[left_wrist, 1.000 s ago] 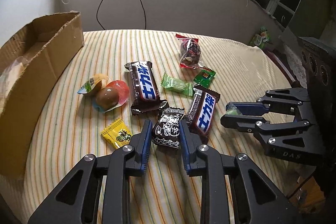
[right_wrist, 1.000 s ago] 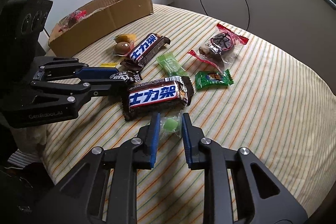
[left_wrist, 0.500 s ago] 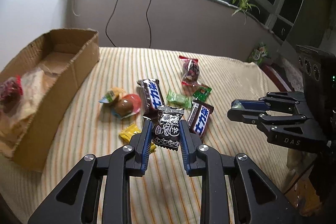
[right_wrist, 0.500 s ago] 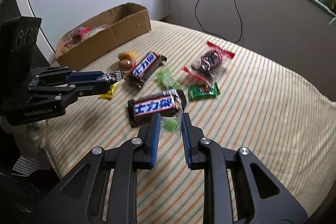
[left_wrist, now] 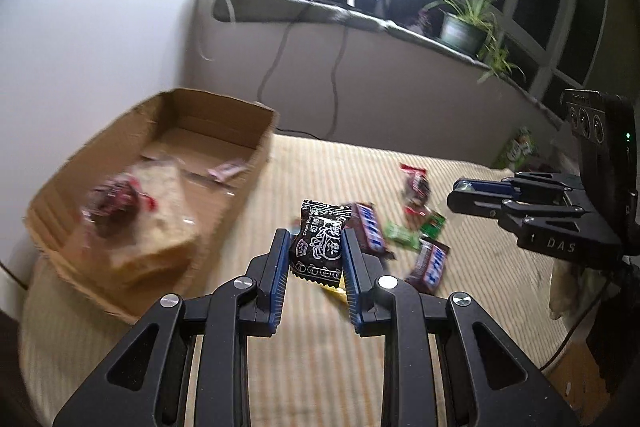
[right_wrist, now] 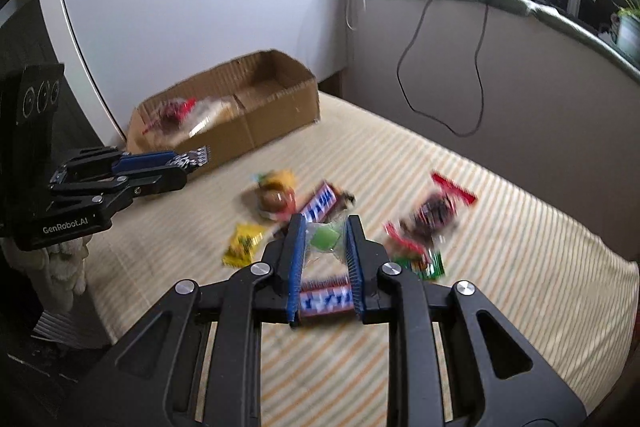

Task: Organize snacks
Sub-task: 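Carry the black packet and green candy toward the cardboard box, then open both grippers to drop the black packet and green candy into the box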

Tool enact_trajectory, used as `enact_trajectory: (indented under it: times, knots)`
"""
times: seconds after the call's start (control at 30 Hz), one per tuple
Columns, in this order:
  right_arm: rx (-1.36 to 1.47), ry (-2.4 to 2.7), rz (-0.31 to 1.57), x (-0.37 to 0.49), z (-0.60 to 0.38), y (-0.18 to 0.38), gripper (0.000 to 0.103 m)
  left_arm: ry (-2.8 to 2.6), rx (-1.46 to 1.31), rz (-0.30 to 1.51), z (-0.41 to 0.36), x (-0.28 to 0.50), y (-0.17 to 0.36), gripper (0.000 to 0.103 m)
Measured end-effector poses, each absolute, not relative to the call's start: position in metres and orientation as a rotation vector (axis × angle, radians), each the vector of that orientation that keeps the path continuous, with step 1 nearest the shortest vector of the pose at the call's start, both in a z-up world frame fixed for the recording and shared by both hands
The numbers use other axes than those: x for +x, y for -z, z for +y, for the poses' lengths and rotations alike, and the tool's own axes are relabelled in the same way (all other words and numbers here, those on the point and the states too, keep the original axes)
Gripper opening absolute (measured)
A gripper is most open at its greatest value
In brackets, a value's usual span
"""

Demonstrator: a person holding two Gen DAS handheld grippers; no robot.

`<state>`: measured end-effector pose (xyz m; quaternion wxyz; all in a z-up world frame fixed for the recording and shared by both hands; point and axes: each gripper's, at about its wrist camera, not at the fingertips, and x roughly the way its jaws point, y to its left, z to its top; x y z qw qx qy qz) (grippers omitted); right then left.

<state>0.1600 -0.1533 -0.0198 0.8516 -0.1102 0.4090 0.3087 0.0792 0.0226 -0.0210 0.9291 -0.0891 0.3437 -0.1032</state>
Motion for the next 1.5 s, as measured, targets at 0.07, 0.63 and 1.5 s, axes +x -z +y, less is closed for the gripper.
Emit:
enact_trajectory:
  times: [0.07, 0.63, 1.5]
  knots:
    - [-0.236, -0.661, 0.852, 0.166, -0.142, 0.017, 0.021, 0.190, -0.191, 0.694, 0.033, 0.079, 0.019, 0.024]
    - [-0.256, -0.759, 0.827, 0.221, -0.055, 0.012, 0.021, 0.073, -0.253, 0.680, 0.098, 0.085, 0.027, 0.024]
    - [-0.270, -0.845, 0.932, 0.285, 0.030, 0.069, 0.021, 0.061, -0.242, 0.718, 0.106, 0.103, 0.043, 0.024]
